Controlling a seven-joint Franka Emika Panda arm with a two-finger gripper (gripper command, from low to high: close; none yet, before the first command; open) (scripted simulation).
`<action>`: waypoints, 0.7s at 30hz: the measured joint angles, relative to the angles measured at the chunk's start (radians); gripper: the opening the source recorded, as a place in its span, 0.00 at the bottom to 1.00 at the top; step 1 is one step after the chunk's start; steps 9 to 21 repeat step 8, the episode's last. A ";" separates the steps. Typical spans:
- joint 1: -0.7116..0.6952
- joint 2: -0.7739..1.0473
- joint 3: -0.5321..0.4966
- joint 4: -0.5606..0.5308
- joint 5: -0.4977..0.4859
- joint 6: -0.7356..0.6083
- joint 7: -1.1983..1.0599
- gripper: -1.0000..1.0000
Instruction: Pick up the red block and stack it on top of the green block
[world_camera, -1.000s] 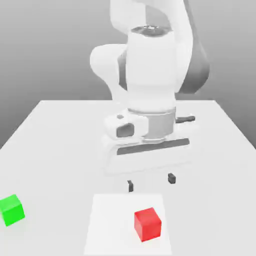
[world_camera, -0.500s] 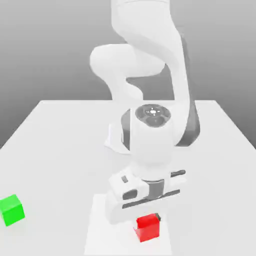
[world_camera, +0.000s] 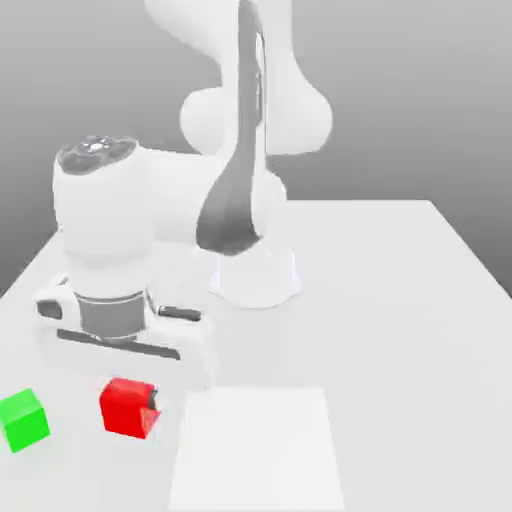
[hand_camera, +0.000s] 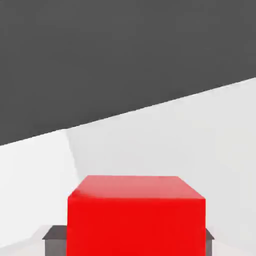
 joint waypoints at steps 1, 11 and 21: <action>-0.027 0.010 -0.028 0.013 0.014 -0.004 0.019 0.00; -0.161 0.187 -0.029 0.079 0.179 0.088 -0.011 1.00; -0.161 0.187 -0.029 0.079 0.179 0.088 -0.011 1.00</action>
